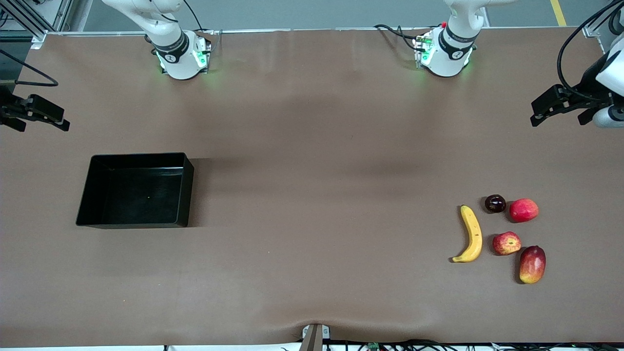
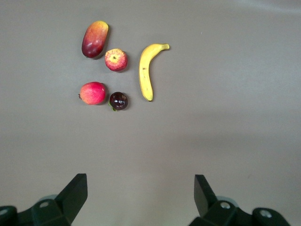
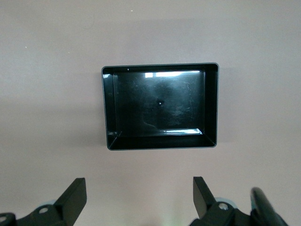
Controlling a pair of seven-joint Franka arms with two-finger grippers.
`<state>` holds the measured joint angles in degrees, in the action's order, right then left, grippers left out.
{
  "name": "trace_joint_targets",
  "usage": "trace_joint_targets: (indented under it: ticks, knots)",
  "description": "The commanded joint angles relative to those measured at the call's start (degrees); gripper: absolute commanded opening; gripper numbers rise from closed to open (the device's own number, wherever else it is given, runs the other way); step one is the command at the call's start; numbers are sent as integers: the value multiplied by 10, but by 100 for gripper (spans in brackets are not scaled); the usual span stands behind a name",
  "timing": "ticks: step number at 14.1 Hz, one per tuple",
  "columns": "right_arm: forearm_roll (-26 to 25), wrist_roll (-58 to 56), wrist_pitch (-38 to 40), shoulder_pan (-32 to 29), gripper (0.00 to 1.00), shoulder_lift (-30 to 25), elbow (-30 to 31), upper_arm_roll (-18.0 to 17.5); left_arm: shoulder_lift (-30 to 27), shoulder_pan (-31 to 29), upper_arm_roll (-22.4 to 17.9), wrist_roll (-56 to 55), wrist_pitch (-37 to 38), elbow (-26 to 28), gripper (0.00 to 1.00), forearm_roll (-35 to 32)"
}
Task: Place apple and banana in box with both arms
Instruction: 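Move the left gripper down to the red-yellow apple beside the banana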
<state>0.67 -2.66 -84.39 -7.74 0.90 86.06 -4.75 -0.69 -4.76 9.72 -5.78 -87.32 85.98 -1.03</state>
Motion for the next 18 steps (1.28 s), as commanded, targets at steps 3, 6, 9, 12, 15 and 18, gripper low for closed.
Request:
trace_joint_targets:
  ticks: [3,6,9,12,15,18]
  knots:
    - [-10,-5,9,-4,100,12,-19,-4,9,-3,0,8,11,-10,100,3]
    - [-13,-6,7,-17,100,32,-18,-3,43,-4,-1,5,-1,-15,100,3]
    - [-4,-44,4,-71,100,50,-19,-3,84,-2,-1,6,-67,-14,100,1]
    - [-3,-84,-23,-105,100,112,-19,-3,139,2,-1,2,-117,-13,100,1]
    - [-12,-135,-90,-123,100,175,-19,-3,202,6,0,2,-188,-12,100,1]
    - [-6,-162,-148,-151,100,231,-14,-3,288,6,0,2,-280,-11,100,-17]
